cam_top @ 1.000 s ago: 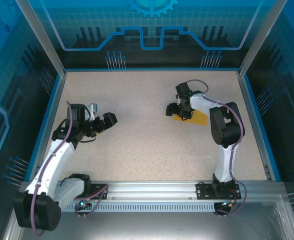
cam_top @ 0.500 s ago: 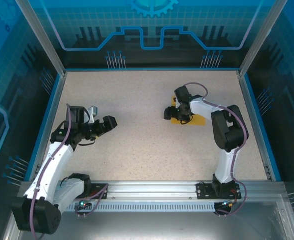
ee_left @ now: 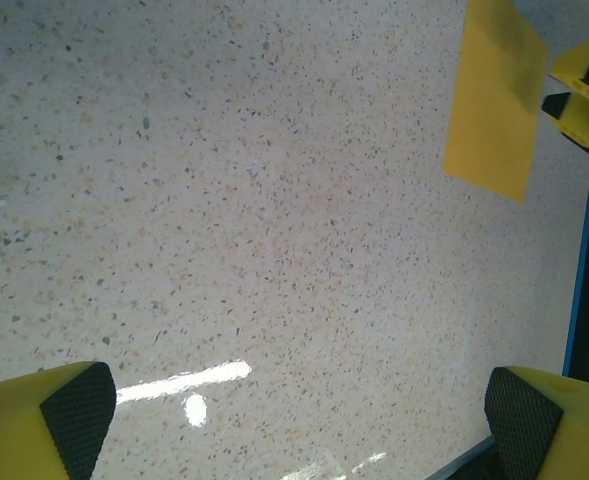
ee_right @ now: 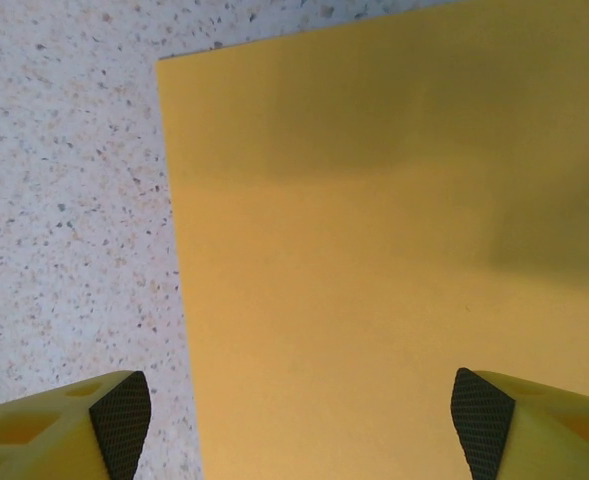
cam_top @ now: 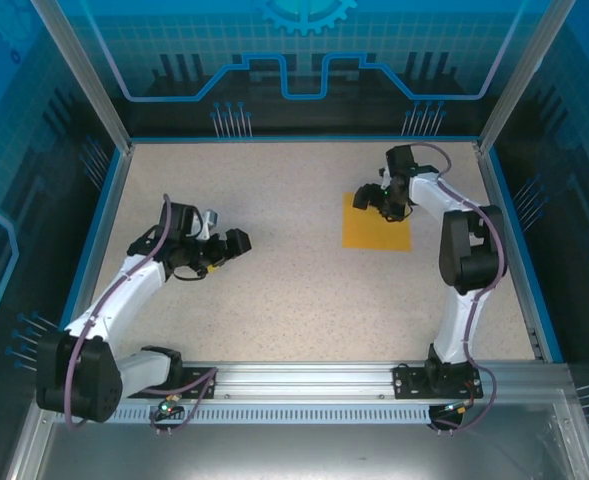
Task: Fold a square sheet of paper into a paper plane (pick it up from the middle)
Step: Move the square sheet of paper to the center of the table.
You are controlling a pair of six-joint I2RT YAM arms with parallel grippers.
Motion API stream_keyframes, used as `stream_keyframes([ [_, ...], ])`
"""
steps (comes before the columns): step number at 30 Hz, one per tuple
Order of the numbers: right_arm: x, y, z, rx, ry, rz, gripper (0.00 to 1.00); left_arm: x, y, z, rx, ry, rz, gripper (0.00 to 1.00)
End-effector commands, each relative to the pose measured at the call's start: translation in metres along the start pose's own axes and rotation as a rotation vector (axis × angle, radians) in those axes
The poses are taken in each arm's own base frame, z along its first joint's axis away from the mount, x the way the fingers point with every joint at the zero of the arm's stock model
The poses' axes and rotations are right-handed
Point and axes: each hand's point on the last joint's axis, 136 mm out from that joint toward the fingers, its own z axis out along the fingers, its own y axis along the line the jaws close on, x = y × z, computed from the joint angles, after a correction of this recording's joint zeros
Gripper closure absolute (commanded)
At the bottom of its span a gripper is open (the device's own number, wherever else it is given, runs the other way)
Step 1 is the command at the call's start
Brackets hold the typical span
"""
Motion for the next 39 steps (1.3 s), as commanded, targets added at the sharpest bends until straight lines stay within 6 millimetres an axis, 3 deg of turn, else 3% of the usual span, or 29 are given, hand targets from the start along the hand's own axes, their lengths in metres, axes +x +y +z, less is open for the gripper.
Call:
stream_keyframes([
  [1,0.021,0.002,0.029,-0.021,0.116,0.010,0.18,-0.004,-0.015,0.008,0.043,0.011,0.031,0.02],
  [6,0.039,0.000,0.039,0.020,0.168,0.003,0.19,0.000,-0.019,0.019,0.038,0.043,0.058,0.01],
  [12,0.067,0.013,0.041,0.012,0.248,-0.027,0.19,0.003,-0.022,0.029,0.044,0.059,0.064,0.02],
  [21,0.134,0.049,0.054,0.074,0.310,-0.137,0.19,0.008,-0.016,0.033,0.021,0.075,0.076,0.02],
  [26,0.166,0.084,0.051,0.019,0.300,-0.154,0.19,0.010,-0.013,0.034,0.019,0.074,0.075,0.02],
  [30,0.148,0.101,0.028,-0.040,0.219,-0.145,0.18,0.012,-0.016,0.035,0.042,0.081,0.074,0.01],
  [34,0.116,0.085,0.009,-0.066,0.126,-0.087,0.18,0.017,-0.016,0.033,0.055,0.082,0.076,0.01],
  [39,0.105,0.059,0.012,-0.064,0.136,-0.044,0.18,0.020,-0.017,0.030,0.077,0.065,0.072,0.01],
])
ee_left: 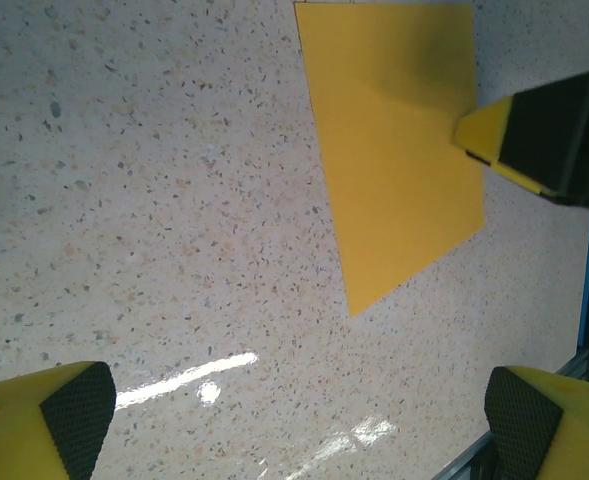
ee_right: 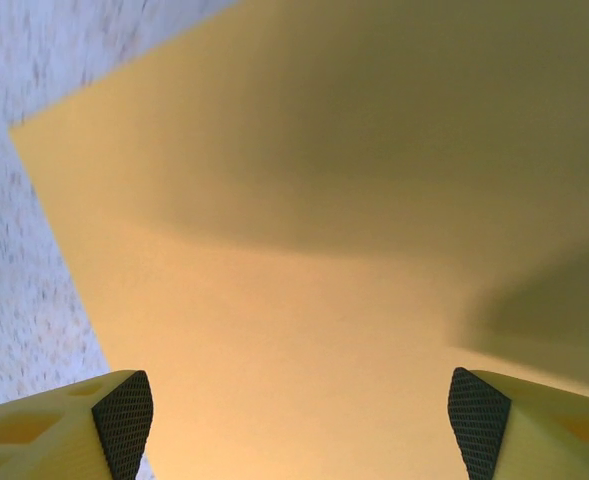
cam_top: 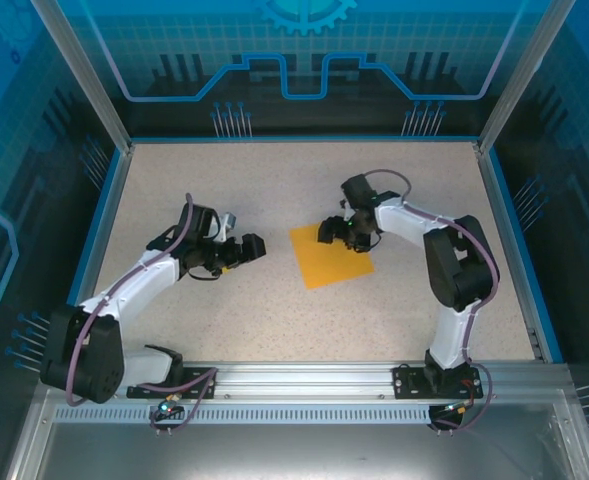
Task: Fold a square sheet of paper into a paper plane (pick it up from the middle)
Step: Move the square sheet of paper to the center of the table.
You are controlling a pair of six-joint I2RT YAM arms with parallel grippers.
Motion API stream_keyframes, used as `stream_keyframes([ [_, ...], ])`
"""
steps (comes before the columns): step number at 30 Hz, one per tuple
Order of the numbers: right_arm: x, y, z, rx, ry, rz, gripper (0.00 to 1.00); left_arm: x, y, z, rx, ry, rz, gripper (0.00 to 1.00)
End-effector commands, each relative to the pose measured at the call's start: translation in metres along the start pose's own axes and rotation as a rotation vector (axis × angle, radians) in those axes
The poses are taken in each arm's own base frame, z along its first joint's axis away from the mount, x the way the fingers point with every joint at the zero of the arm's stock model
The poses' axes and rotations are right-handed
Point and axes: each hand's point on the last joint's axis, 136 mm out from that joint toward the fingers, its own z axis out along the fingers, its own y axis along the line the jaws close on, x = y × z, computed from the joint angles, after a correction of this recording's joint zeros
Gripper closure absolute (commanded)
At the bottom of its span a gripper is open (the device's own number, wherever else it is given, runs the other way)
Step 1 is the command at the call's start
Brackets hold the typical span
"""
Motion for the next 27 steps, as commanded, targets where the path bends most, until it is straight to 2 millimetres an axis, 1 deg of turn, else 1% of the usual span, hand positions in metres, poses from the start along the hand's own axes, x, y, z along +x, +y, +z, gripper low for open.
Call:
stream_keyframes([
  [1,0.003,-0.011,0.001,-0.026,0.021,0.030,0.19,0.007,-0.008,-0.004,0.048,-0.001,0.005,0.01],
  [4,0.010,-0.015,0.009,-0.034,0.049,0.039,0.19,0.007,-0.009,-0.006,0.050,-0.012,0.007,0.02],
  [10,0.030,-0.031,0.020,0.003,0.079,0.108,0.19,0.006,-0.010,-0.010,0.056,-0.034,0.011,0.02],
  [14,0.052,-0.037,0.023,0.028,0.066,0.179,0.19,0.004,-0.012,-0.012,0.057,-0.047,0.021,0.01],
  [17,0.068,-0.029,0.025,0.008,0.048,0.224,0.19,0.003,-0.011,-0.013,0.050,-0.061,0.023,0.02],
  [20,0.082,-0.020,0.024,0.036,0.029,0.219,0.18,0.001,-0.011,-0.013,0.047,-0.065,0.028,0.01],
  [21,0.085,-0.020,0.023,0.059,0.021,0.215,0.18,0.001,-0.011,-0.014,0.045,-0.065,0.030,0.01],
  [24,0.086,-0.020,0.015,0.107,-0.009,0.176,0.18,0.000,-0.013,-0.015,0.044,-0.071,0.045,0.01],
  [26,0.082,-0.016,0.007,0.108,-0.021,0.139,0.18,-0.001,-0.011,-0.017,0.036,-0.081,0.045,0.02],
  [27,0.080,-0.013,0.000,0.104,-0.033,0.118,0.18,0.000,-0.011,-0.018,0.034,-0.082,0.048,0.02],
])
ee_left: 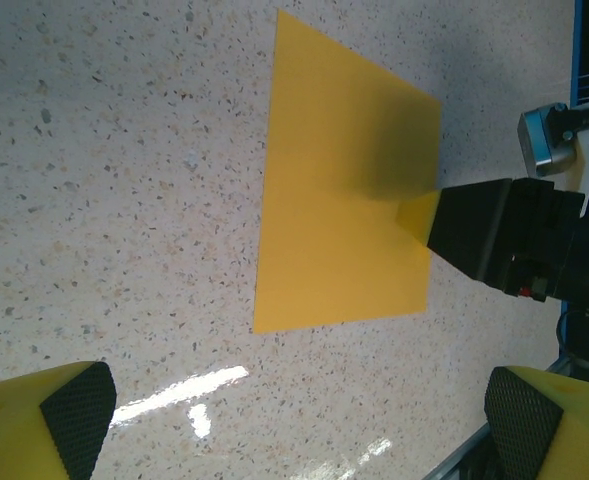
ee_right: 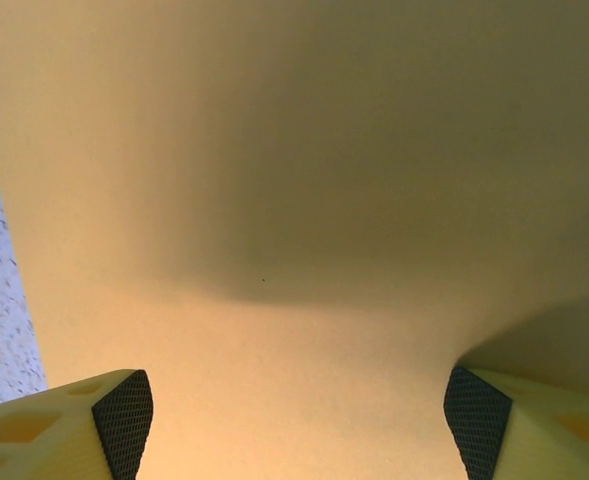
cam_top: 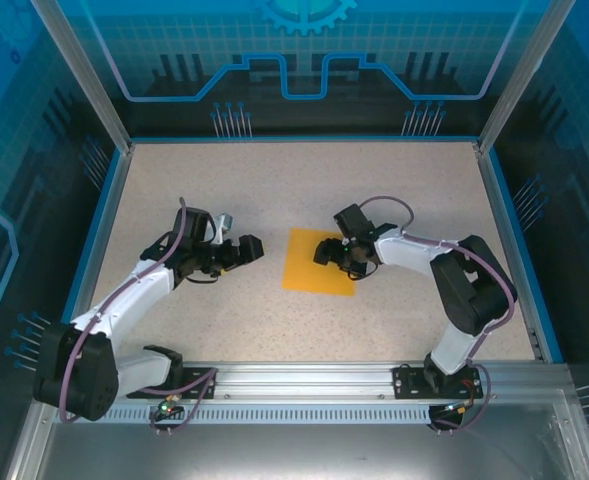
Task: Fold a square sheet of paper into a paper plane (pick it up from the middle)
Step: Move the square sheet of paper to the center of the table.
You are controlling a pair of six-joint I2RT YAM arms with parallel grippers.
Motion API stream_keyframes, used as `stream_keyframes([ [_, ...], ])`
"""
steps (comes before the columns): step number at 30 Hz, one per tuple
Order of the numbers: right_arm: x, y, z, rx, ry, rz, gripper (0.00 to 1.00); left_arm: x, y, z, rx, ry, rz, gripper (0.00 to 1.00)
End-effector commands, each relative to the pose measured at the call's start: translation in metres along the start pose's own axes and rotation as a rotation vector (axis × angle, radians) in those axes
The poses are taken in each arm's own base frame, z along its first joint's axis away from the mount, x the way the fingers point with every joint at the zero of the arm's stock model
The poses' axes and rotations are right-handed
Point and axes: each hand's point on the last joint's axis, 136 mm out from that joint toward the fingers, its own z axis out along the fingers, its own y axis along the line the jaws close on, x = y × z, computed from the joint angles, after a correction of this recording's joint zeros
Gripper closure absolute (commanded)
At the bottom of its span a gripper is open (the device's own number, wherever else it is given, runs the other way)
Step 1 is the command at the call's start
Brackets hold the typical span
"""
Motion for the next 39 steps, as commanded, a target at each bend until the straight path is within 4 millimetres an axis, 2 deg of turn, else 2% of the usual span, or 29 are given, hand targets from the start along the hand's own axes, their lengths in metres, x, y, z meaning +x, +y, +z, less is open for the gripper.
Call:
stream_keyframes([
  [1,0.010,-0.016,-0.017,0.096,0.013,-0.018,0.17,-0.002,-0.004,-0.007,0.001,-0.032,0.039,0.02],
  [4,0.000,-0.007,-0.036,0.078,-0.035,-0.090,0.14,-0.003,0.000,-0.011,-0.019,-0.062,0.035,0.01],
  [9,-0.003,0.009,-0.047,0.053,-0.035,-0.173,0.13,-0.012,0.007,-0.019,-0.063,-0.150,0.006,0.01],
  [12,0.002,0.029,-0.042,-0.012,0.002,-0.232,0.17,-0.016,0.010,-0.025,-0.074,-0.207,0.012,0.01],
  [15,0.013,0.059,-0.035,-0.070,0.015,-0.305,0.19,-0.019,0.013,-0.032,-0.083,-0.257,0.021,0.01],
  [18,0.024,0.088,-0.022,-0.130,0.053,-0.329,0.22,-0.018,0.019,-0.037,-0.118,-0.271,0.029,0.02],
  [20,0.029,0.098,-0.011,-0.127,0.078,-0.341,0.24,-0.017,0.020,-0.038,-0.126,-0.256,0.034,0.01],
  [23,0.040,0.097,0.010,-0.088,0.121,-0.352,0.25,-0.012,0.018,-0.037,-0.119,-0.221,0.039,0.02],
  [28,0.061,0.072,0.025,-0.030,0.174,-0.347,0.27,-0.007,0.021,-0.037,-0.125,-0.213,0.054,0.01],
  [34,0.087,0.039,0.016,0.001,0.240,-0.421,0.27,-0.007,0.022,-0.037,-0.126,-0.211,0.053,0.01],
  [37,0.091,0.034,0.005,0.010,0.256,-0.488,0.28,-0.007,0.020,-0.036,-0.114,-0.209,0.055,0.01],
  [39,0.086,0.035,-0.003,0.023,0.242,-0.519,0.27,-0.007,0.018,-0.036,-0.104,-0.208,0.055,0.02],
])
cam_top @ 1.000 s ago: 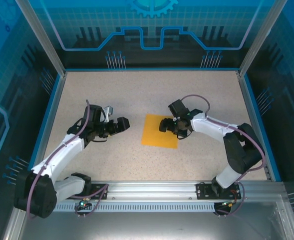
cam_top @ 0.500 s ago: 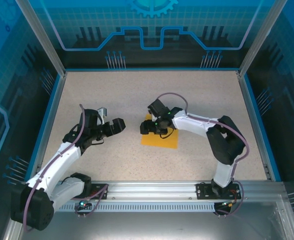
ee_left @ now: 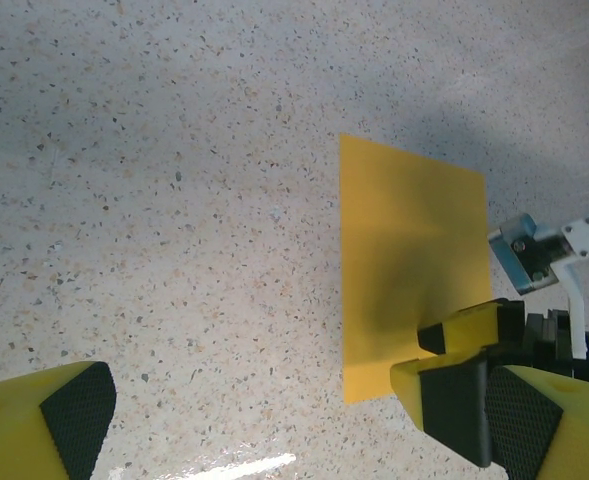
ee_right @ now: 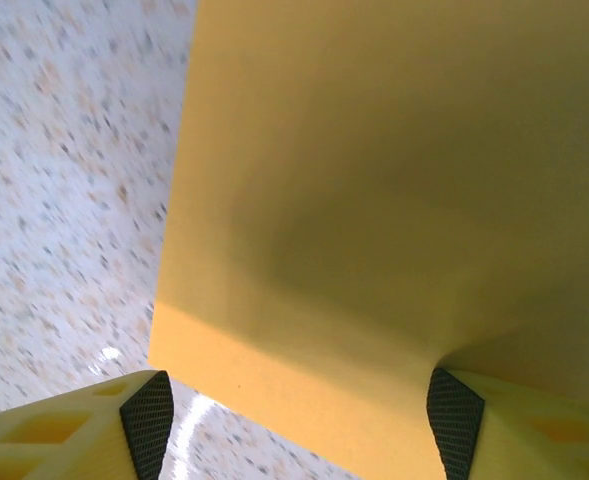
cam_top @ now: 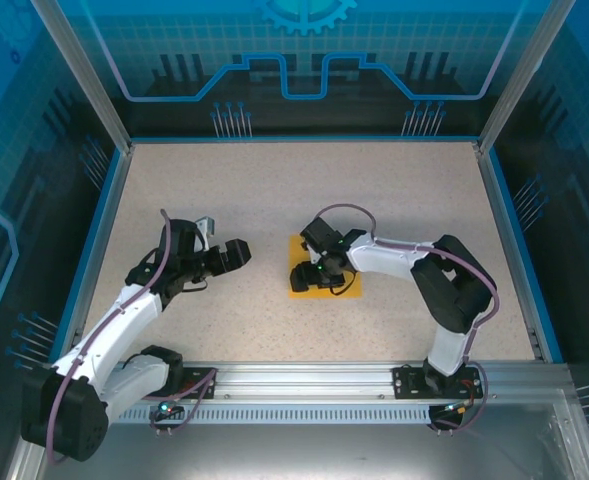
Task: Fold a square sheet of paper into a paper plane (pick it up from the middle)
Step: Move the square sheet of paper to the center of the table.
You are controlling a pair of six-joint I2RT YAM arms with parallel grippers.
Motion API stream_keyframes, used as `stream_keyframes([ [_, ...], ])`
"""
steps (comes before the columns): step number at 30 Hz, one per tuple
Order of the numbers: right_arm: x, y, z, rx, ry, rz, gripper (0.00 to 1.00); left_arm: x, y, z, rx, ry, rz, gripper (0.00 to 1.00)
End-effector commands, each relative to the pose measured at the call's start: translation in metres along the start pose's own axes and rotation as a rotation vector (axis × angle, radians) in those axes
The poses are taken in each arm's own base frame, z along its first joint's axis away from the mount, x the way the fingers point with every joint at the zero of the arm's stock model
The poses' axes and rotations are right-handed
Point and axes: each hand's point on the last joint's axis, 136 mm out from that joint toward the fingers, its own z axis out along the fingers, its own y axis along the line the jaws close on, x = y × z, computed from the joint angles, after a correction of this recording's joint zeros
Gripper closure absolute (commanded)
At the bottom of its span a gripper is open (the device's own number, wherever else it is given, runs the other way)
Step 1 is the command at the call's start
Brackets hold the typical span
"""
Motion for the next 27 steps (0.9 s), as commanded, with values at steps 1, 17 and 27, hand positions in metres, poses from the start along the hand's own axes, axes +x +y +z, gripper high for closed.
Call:
stream_keyframes([
  [1,0.016,-0.001,-0.015,0.028,0.054,-0.085,0.25,0.000,-0.003,-0.003,0.019,-0.002,0.015,0.02],
  [17,-0.035,-0.027,-0.059,0.278,-0.101,0.069,0.01,0.012,-0.020,0.021,0.119,0.129,-0.032,0.01],
  [27,-0.043,-0.048,-0.029,0.395,0.093,0.157,0.00,0.017,-0.022,0.032,0.120,0.186,-0.014,0.02],
])
